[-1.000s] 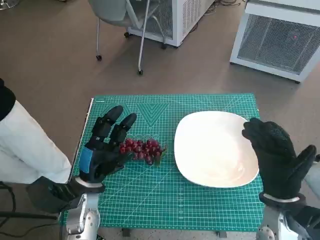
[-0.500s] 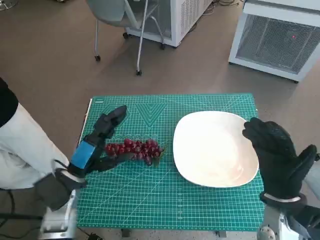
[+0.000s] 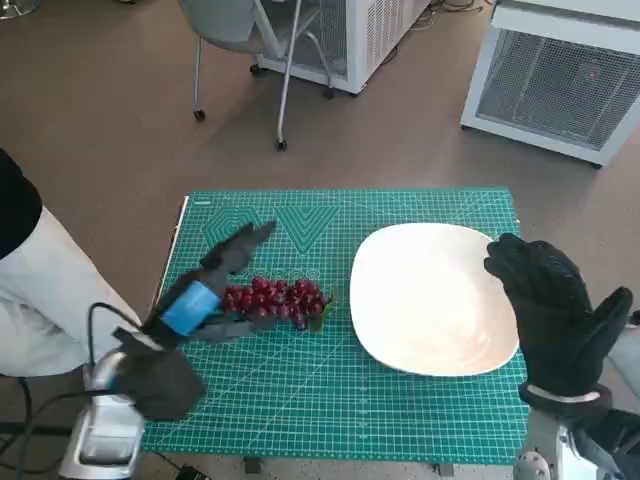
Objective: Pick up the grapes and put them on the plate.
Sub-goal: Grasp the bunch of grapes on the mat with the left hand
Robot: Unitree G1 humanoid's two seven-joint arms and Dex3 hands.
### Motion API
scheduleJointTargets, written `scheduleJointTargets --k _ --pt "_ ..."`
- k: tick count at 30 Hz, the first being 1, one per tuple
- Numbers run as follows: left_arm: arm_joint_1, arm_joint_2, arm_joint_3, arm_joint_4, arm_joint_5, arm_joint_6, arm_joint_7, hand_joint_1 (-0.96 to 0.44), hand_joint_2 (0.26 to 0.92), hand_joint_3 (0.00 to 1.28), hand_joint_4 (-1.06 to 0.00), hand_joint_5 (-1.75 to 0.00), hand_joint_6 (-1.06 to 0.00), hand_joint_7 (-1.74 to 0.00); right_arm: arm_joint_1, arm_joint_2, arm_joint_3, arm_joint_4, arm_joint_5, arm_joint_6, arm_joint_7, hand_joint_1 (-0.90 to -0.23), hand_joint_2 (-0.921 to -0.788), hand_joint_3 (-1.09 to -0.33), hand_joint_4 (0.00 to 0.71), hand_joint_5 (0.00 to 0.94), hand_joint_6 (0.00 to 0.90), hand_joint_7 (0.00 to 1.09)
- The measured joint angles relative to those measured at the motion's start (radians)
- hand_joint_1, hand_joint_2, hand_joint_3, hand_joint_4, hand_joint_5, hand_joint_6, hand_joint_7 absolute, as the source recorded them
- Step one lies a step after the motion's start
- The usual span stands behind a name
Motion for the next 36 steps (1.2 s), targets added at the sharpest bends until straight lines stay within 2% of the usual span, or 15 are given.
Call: scheduleJointTargets --k 10,18,36 --pt "-0.067 0.000 -0.112 0.044 0.185 0.151 0.021 -0.28 0.753 0.00 -0.07 0.00 -0.28 -0.01 -0.001 -0.001 -0.001 0.002 0.001 -0.001 0.001 -0.379 -0.921 -0.520 0.449 0.491 0.227 0.88" --pt "-0.121 -0.012 -0.176 0.099 0.248 0.265 0.020 -0.28 0.756 0.00 -0.08 0.00 -0.30 -0.01 0.000 -0.003 -0.002 0.002 0.003 -0.003 0.006 -0.380 -0.921 -0.520 0.447 0.496 0.227 0.88" --pt "-0.264 -0.060 -0.235 0.370 0.243 0.338 0.047 -0.20 0.764 0.00 -0.08 0.00 -0.29 0.00 0.006 -0.003 -0.002 -0.008 0.004 -0.003 0.007 -0.381 -0.921 -0.523 0.439 0.508 0.225 0.89"
